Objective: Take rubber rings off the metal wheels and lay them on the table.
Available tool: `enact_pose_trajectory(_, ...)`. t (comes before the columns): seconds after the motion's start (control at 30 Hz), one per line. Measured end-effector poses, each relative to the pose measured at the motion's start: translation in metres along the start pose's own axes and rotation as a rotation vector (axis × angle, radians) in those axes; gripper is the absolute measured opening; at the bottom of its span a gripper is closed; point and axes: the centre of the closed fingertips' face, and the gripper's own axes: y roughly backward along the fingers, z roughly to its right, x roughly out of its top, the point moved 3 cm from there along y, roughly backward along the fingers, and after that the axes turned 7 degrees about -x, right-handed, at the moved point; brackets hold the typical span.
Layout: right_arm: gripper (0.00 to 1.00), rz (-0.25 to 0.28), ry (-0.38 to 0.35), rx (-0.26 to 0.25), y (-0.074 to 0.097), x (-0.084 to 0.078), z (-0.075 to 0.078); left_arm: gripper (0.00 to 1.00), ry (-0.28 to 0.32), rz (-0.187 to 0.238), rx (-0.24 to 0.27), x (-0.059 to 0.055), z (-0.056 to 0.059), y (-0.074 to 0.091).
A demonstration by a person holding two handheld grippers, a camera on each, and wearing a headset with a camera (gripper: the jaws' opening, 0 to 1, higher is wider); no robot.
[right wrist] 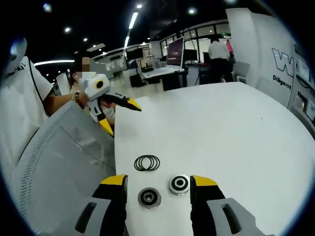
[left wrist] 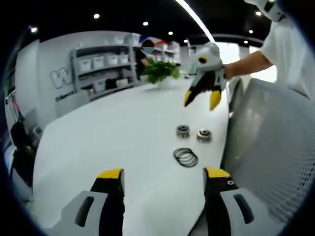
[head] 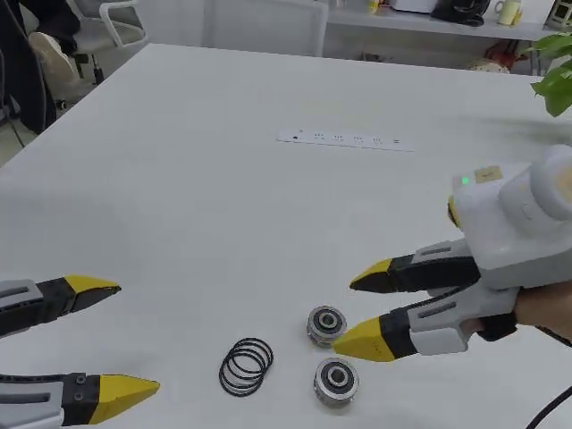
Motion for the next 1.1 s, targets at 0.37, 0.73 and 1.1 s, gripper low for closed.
enact_pose_trajectory(0.37,0.62,0.13,-0.046,-0.087,0.043,0.009,0.018,0.69,0.03,0.02,0.032,0.001,-0.007,0.008)
enact_pose_trajectory(0.73,0.75,0.236,-0.142,-0.189,0.073,-0.01,0.031,0.74,0.066,0.035,0.076,0.0,-0.015,0.018)
enact_pose_trajectory(1.1,0.88,0.253,-0.249,-0.272,0.086,-0.046,0.037,0.79,0.1,0.038,0.101,-0.003,-0.014,0.024)
